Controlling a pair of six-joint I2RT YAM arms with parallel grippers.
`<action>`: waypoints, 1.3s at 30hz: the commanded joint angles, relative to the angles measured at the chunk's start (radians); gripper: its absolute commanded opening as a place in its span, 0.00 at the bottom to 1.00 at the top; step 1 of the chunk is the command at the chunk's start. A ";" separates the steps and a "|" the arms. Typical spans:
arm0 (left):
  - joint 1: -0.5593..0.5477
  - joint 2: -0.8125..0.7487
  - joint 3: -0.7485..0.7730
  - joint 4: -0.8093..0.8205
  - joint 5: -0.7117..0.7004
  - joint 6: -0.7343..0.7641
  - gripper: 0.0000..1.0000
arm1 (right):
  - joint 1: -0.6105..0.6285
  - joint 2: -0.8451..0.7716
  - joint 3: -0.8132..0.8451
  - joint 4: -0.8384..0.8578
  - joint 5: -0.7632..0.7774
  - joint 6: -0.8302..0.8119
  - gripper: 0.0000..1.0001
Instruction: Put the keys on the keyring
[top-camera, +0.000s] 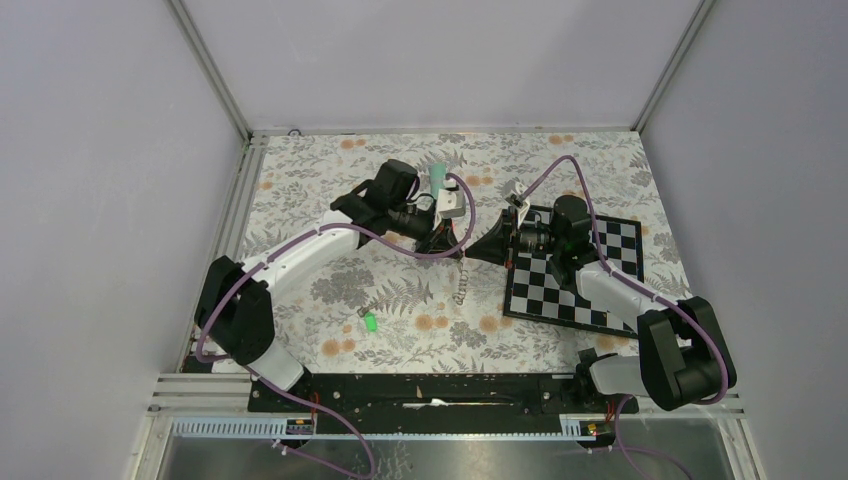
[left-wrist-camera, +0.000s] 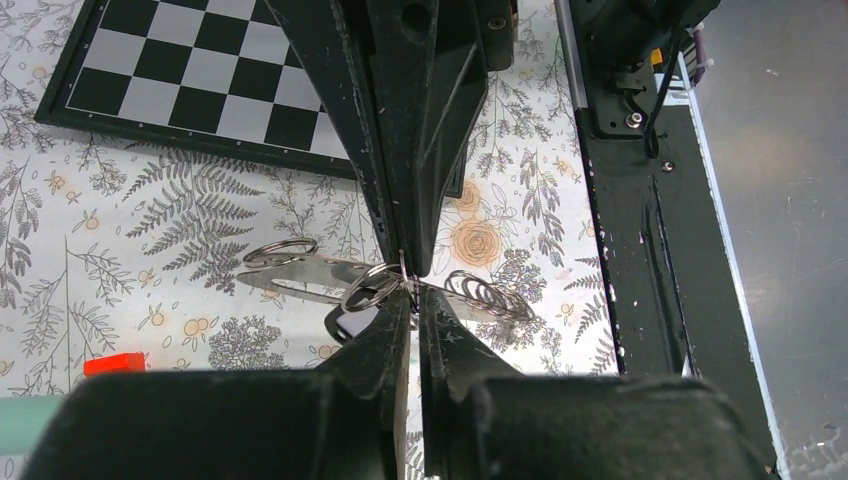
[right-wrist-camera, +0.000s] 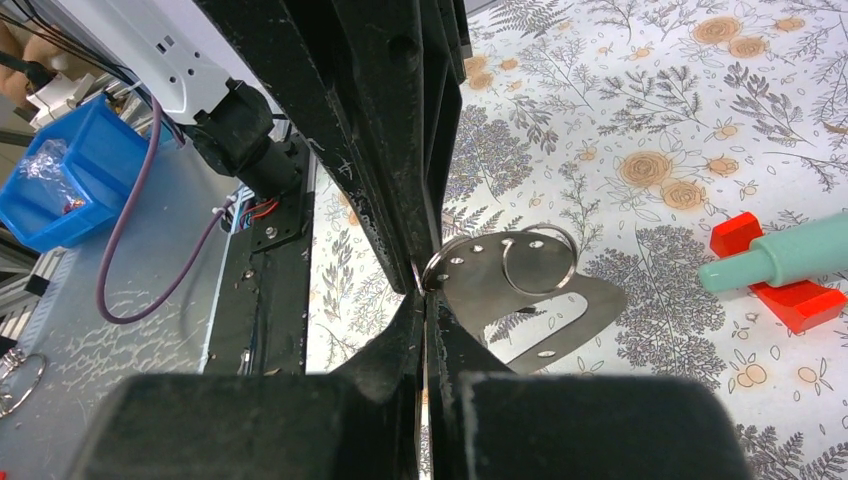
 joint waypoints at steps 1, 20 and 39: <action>-0.005 0.006 0.051 0.037 0.066 -0.006 0.00 | -0.004 -0.016 0.009 0.032 0.002 -0.022 0.00; -0.100 0.018 0.188 -0.282 -0.435 0.190 0.00 | -0.003 -0.065 0.093 -0.480 0.053 -0.575 0.31; -0.131 -0.036 0.243 -0.335 -0.310 0.262 0.00 | 0.015 -0.104 0.077 -0.225 -0.032 -0.410 0.47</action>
